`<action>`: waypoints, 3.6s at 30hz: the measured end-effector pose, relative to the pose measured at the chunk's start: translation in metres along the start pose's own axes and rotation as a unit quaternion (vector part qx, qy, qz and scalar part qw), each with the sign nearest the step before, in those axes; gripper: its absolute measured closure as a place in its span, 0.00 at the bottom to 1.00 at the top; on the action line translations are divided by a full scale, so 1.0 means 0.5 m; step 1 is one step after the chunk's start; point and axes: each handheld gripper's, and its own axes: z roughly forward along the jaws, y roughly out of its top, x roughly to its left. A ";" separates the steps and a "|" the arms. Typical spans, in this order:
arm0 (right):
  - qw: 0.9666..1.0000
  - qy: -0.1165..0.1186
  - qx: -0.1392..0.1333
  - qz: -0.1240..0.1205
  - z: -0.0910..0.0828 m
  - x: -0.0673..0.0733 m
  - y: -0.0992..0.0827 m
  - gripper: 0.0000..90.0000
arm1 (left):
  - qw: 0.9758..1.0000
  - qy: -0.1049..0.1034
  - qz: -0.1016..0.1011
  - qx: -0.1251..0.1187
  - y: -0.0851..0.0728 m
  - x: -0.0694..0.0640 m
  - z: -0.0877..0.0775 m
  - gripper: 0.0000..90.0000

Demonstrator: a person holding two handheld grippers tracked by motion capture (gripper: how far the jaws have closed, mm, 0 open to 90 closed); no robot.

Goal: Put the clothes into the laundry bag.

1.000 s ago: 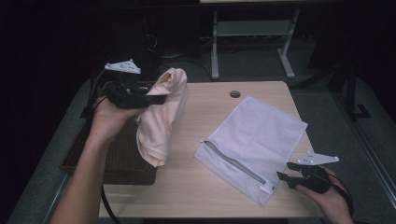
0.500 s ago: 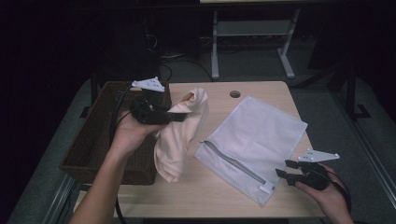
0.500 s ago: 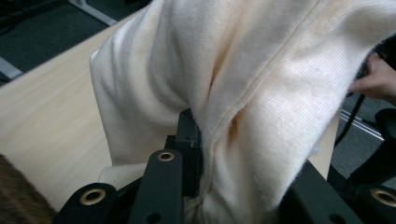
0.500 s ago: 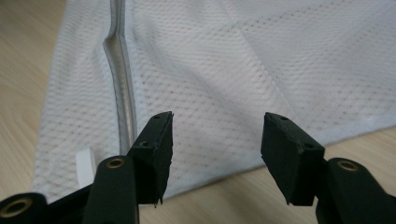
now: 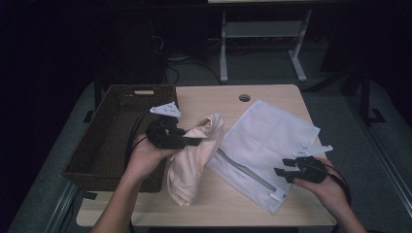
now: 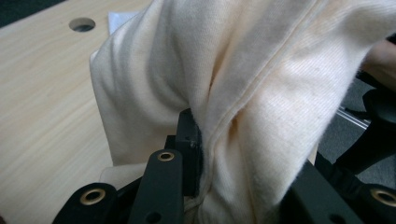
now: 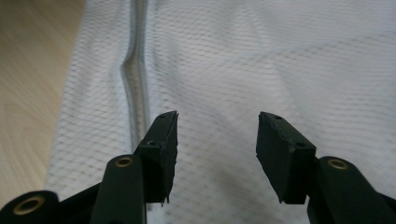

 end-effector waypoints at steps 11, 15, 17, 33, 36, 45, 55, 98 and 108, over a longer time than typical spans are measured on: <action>0.998 0.048 0.028 -0.002 0.070 0.018 0.065 0.54 | 1.000 -0.011 -0.006 0.011 -0.037 -0.002 0.037 0.80; 0.998 0.057 0.033 -0.016 0.093 0.030 0.085 0.53 | 1.000 -0.008 -0.006 0.018 -0.043 -0.001 0.042 0.80; 0.997 0.066 0.032 -0.024 0.107 0.036 0.095 0.55 | 1.000 -0.009 -0.006 0.018 -0.045 0.001 0.042 0.80; 0.994 0.066 0.048 -0.071 0.178 0.070 0.085 0.60 | 0.999 -0.019 -0.019 0.026 -0.064 0.009 0.058 0.80; 0.994 0.068 0.045 -0.069 0.179 0.068 0.084 0.62 | 0.999 -0.020 -0.019 0.029 -0.066 0.011 0.063 0.80; 0.996 0.088 0.002 -0.024 0.178 0.058 0.062 0.56 | 0.999 -0.023 -0.021 0.033 -0.068 0.012 0.067 0.80; 0.996 0.064 0.021 -0.056 0.176 0.071 0.070 0.62 | 0.999 -0.025 -0.020 0.033 -0.068 0.012 0.067 0.80; 0.996 0.074 -0.003 -0.050 0.135 0.032 0.126 0.99 | 0.999 -0.020 -0.035 0.032 -0.079 0.028 0.061 0.81; 0.995 0.078 -0.037 -0.045 0.106 0.021 0.159 0.99 | 0.998 -0.022 -0.037 0.034 -0.080 0.030 0.065 0.81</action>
